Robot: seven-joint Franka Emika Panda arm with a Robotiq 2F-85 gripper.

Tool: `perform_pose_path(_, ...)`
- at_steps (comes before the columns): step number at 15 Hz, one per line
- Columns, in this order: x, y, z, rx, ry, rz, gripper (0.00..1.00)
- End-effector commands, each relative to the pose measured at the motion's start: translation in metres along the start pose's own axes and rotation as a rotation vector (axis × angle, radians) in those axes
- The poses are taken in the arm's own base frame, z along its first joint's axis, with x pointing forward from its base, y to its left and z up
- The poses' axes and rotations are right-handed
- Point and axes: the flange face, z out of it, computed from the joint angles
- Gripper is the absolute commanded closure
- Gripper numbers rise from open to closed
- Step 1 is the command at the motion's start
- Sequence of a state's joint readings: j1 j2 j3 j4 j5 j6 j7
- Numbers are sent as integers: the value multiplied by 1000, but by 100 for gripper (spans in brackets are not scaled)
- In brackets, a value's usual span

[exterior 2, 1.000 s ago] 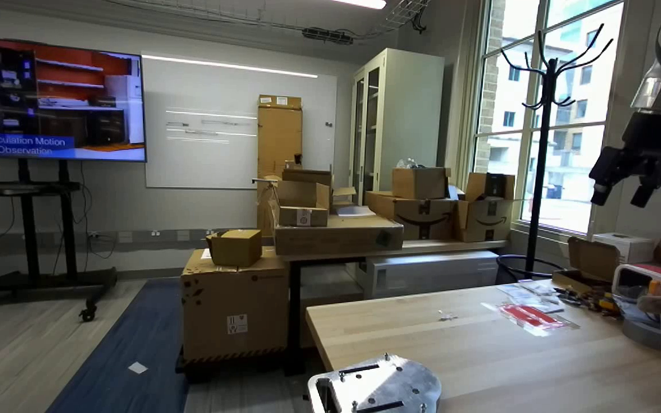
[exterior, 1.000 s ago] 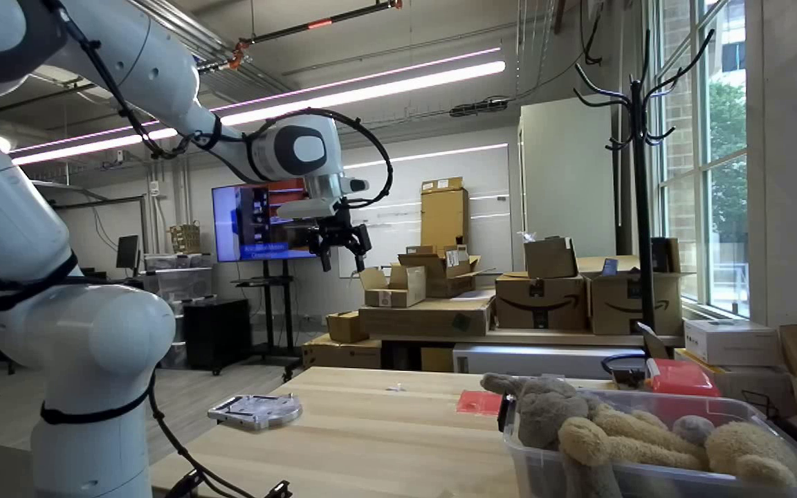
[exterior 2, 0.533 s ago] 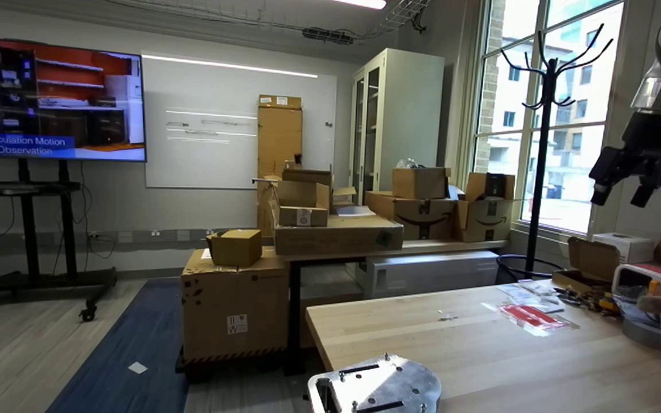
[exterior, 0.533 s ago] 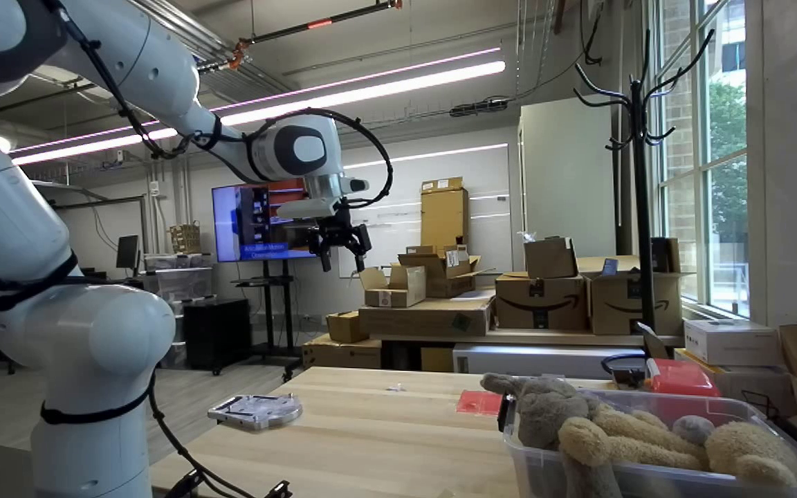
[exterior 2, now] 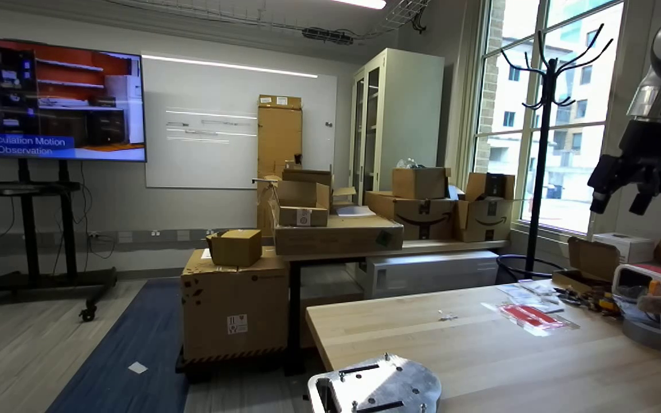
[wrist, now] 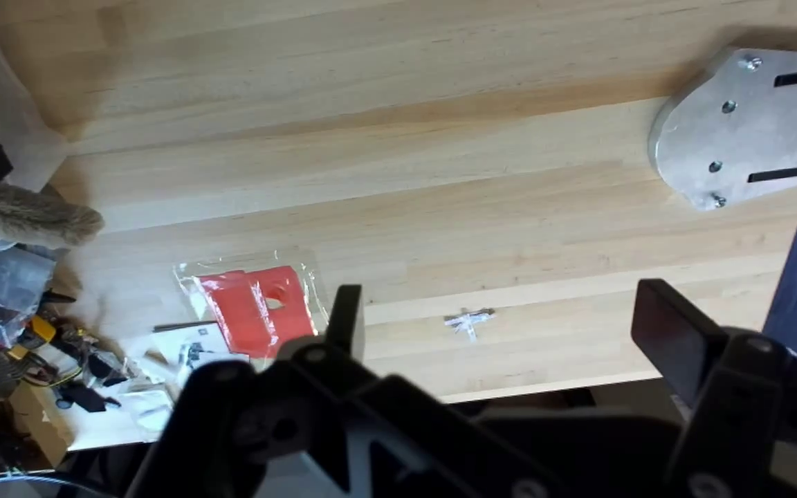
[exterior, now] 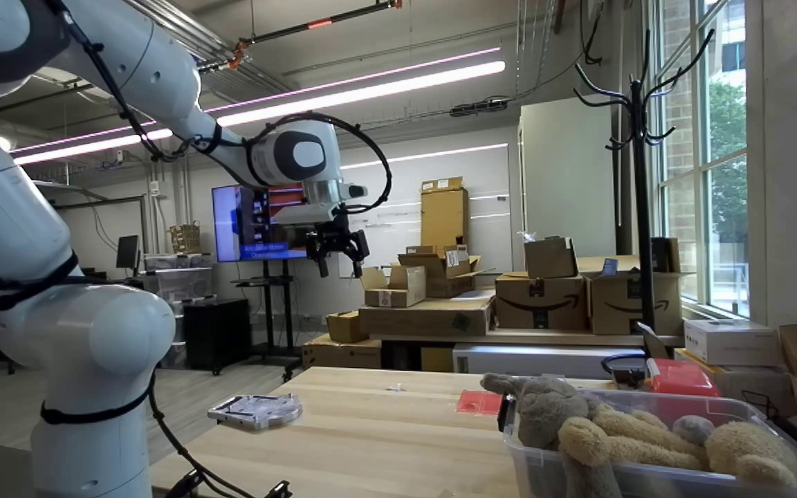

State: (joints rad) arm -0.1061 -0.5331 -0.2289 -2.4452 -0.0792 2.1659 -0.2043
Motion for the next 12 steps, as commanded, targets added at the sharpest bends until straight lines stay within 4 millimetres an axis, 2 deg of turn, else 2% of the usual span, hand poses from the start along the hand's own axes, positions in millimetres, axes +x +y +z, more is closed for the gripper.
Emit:
perform_pose_path(1,-1,-12,15,-36,-21,-77,0)
perform_pose_path(7,-1,-34,49,-119,-43,-161,0)
perform_pose_path(12,8,-60,98,-137,-88,-242,0)
